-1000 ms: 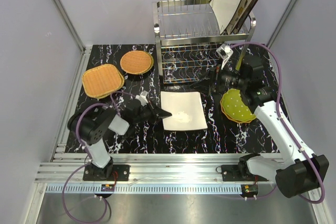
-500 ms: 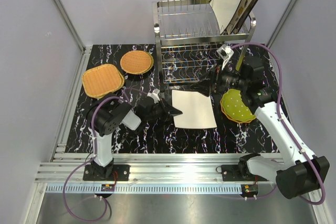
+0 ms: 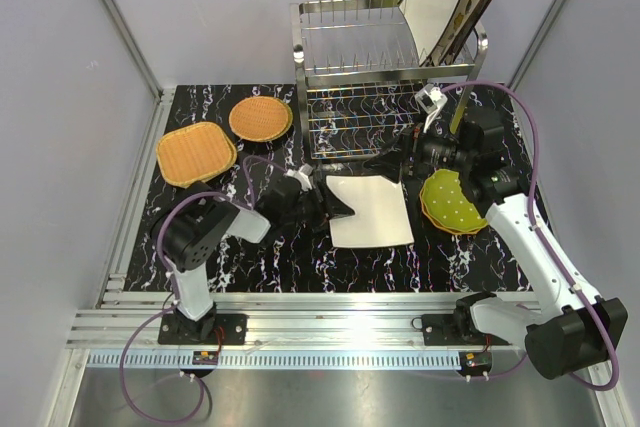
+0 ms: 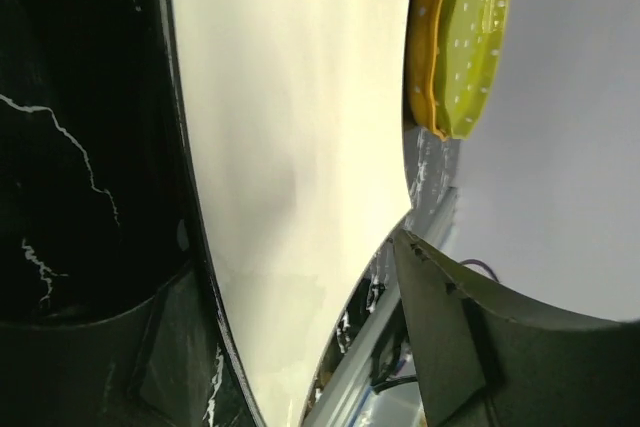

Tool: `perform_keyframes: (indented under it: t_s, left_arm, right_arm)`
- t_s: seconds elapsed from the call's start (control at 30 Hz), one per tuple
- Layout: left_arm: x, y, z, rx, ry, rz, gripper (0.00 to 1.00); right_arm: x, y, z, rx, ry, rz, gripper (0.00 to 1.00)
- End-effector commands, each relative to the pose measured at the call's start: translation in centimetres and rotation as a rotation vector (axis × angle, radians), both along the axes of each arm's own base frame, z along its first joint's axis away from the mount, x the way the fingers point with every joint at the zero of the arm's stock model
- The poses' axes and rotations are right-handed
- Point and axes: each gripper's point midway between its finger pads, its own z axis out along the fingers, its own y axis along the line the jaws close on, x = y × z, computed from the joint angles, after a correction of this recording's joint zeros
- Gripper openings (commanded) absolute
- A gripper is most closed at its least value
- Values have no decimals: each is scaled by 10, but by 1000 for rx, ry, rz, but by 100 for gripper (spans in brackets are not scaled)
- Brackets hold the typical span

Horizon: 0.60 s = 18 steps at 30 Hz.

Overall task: Unload the plates from the dish rack
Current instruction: Place the plate on the table

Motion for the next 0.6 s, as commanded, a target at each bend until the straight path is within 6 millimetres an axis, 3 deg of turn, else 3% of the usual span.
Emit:
perform_keyframes:
  t_s: [0.0, 0.27, 0.57]
  left_arm:
    - [14, 1, 26, 88, -132, -23, 69]
    - [12, 27, 6, 330, -147, -50, 76]
    - [15, 50, 21, 462, -239, -43, 80]
  right_arm:
    - [5, -5, 21, -1, -79, -20, 100]
    - [10, -9, 32, -27, -118, -36, 100]
    - [26, -18, 58, -38, -152, -111, 100]
